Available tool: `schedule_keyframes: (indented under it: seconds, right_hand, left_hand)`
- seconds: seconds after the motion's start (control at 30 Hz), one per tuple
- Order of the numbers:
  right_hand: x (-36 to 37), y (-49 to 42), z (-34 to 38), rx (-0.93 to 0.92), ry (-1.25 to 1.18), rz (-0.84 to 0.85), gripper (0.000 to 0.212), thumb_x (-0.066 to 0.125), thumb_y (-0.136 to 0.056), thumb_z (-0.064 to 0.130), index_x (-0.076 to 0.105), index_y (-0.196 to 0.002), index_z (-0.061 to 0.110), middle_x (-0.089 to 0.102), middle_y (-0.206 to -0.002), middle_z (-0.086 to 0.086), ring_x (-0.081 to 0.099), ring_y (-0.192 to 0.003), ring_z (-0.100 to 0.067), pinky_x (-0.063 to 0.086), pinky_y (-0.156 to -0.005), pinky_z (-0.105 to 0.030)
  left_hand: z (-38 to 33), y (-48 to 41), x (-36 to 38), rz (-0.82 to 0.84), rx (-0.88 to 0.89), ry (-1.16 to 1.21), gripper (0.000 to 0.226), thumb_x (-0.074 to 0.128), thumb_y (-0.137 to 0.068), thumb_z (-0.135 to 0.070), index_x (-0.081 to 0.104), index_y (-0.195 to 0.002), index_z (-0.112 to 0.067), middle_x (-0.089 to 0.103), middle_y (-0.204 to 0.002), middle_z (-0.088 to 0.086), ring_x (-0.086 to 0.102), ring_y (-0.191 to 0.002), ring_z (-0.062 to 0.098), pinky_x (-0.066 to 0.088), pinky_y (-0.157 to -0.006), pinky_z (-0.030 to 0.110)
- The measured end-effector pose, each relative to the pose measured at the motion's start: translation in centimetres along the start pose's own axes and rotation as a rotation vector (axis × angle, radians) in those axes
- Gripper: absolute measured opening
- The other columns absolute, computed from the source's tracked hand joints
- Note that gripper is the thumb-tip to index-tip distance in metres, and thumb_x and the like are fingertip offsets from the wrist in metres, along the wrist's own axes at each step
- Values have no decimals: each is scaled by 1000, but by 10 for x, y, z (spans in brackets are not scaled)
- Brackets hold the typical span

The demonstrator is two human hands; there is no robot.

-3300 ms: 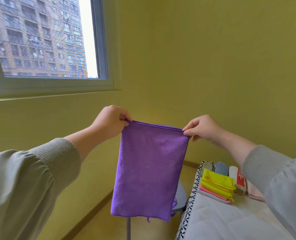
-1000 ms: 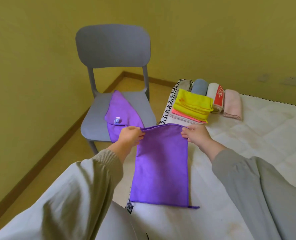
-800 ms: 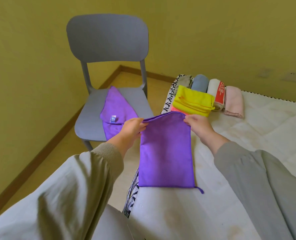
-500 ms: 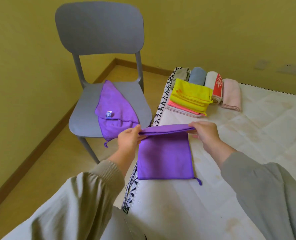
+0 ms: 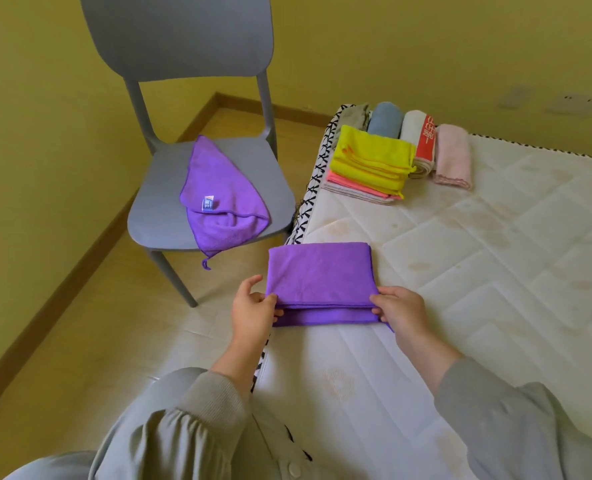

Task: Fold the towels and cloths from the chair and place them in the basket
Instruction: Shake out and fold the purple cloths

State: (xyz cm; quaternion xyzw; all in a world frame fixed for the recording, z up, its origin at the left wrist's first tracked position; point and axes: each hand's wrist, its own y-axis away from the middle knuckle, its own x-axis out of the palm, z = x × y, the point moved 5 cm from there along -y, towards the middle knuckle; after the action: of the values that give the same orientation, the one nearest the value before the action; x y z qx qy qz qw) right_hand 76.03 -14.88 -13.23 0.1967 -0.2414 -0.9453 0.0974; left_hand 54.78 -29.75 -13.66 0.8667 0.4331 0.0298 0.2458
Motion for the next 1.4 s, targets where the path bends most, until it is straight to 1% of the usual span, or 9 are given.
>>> schedule_keyframes:
  seconds: [0.3,0.57,0.7,0.83,0.93,1.07,1.17,1.33,1.4]
  right_hand:
    - [-3,12,-9,-91,156,-39,22,53,-80,-6,63,-98,-1,66,-77,-10,60,-68,-23,47,-65,-28]
    - [5,13,-13,-227,477,-22,20,58,-80,4,50,-97,12,57,-72,-2,54,-64,-20,39,-54,-28]
    - [13,2,-1,-179,383,-57,25,62,-82,16,51,-102,9,61,-88,-7,58,-80,-25,46,-66,-32]
    - [16,-13,8,2,306,17,20,59,-88,17,51,-73,6,47,-65,-8,44,-61,-23,29,-52,-29]
    - [18,-18,17,57,306,58,22,61,-87,13,52,-68,7,52,-73,-12,50,-70,-24,35,-61,-28]
    - [0,-17,36,-129,480,-51,29,57,-88,12,45,-61,11,49,-65,-8,49,-66,-27,31,-56,-32]
    - [-10,-7,28,-169,877,-61,18,52,-92,21,53,-100,4,61,-97,-15,58,-95,-35,39,-70,-34]
    - [13,20,34,-768,1056,-287,37,63,-84,16,56,-118,4,56,-123,-17,53,-113,-36,43,-92,-44]
    - [38,22,35,-899,1042,-264,37,58,-82,15,59,-117,6,56,-128,-16,54,-117,-34,40,-97,-43]
  left_hand:
    - [9,3,1,65,25,-257,41,53,-84,0,53,-122,-17,60,-67,6,58,-49,17,46,-55,32]
    - [10,7,-3,25,117,-566,47,57,-83,-14,51,-129,-19,66,-89,4,61,-93,27,43,-71,30]
    - [5,1,-1,17,112,-500,44,58,-89,-24,50,-132,-17,56,-82,-8,57,-88,19,42,-74,29]
    - [4,-3,1,28,79,-387,48,62,-86,-19,50,-133,-17,56,-82,-7,58,-82,17,44,-72,29]
    - [0,-3,3,42,120,-320,53,61,-82,-7,49,-133,-19,56,-78,-4,57,-74,14,43,-69,25]
    - [-1,3,16,149,153,-277,61,62,-77,0,47,-132,-22,53,-71,-3,52,-62,8,41,-56,13]
    - [3,10,21,218,189,-472,64,66,-79,-9,41,-136,-22,54,-79,-3,56,-75,15,46,-67,25]
    - [-23,18,40,-5,889,-975,51,57,-76,-4,54,-127,-6,54,-127,17,54,-110,37,46,-89,41]
    - [-26,15,63,29,978,-1091,49,46,-78,-10,57,-126,-7,52,-136,16,50,-122,37,45,-95,47]
